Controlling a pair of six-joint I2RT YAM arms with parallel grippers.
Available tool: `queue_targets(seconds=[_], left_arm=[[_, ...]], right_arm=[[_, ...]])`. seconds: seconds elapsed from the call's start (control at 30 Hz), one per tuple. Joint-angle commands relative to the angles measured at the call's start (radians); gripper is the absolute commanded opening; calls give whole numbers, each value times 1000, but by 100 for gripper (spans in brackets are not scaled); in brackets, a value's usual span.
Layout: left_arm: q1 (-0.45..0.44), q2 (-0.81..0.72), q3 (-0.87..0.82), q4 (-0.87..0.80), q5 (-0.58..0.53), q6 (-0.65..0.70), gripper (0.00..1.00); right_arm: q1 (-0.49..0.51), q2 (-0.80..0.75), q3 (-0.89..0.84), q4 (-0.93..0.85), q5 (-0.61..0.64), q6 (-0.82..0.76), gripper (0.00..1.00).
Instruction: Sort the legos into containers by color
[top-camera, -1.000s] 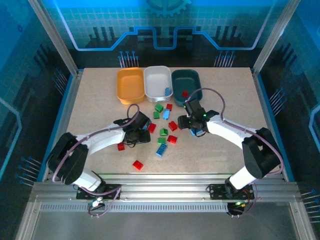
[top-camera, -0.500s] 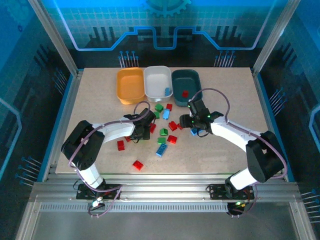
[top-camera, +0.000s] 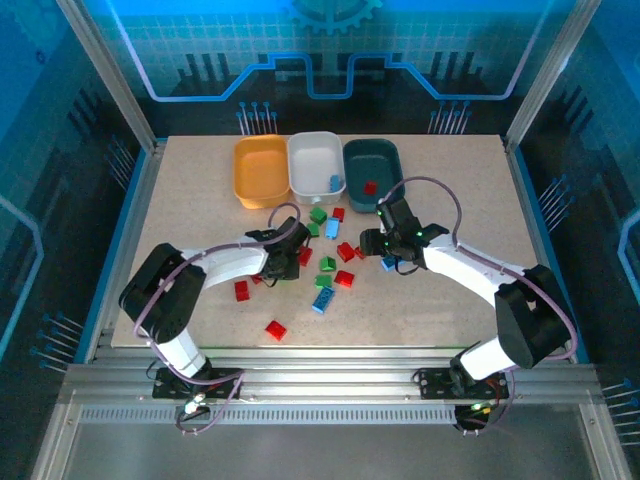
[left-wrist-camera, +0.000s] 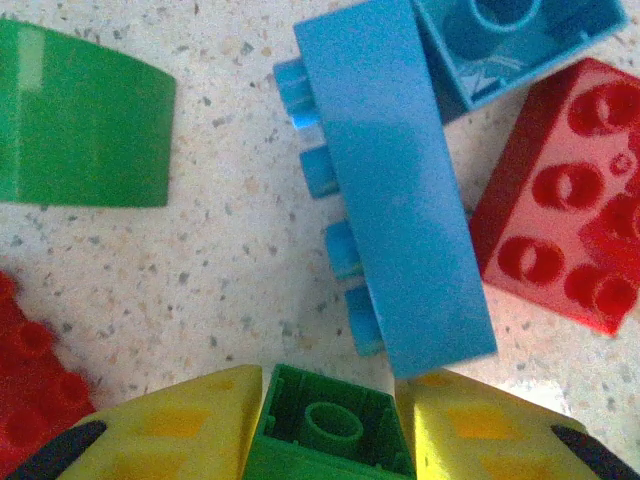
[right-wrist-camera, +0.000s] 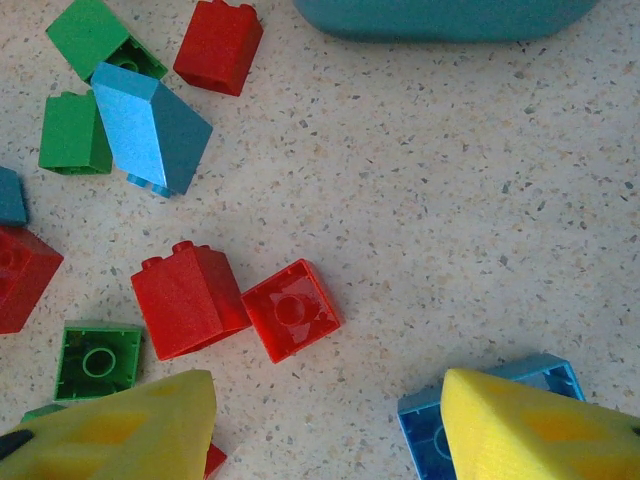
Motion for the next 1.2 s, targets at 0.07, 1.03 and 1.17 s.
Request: queue_targets(seconds=[0.07, 1.03, 1.17], left_arm=[[-48, -199, 23, -130, 21, -21, 31], [514, 558, 1135, -371, 327, 79, 42], [514, 564, 1163, -355, 365, 96, 78]], right_arm=[[-22, -38, -18, 21, 12, 19, 62], [-229, -221, -257, 131, 66, 232, 65], [-214, -212, -251, 145, 55, 208, 67]])
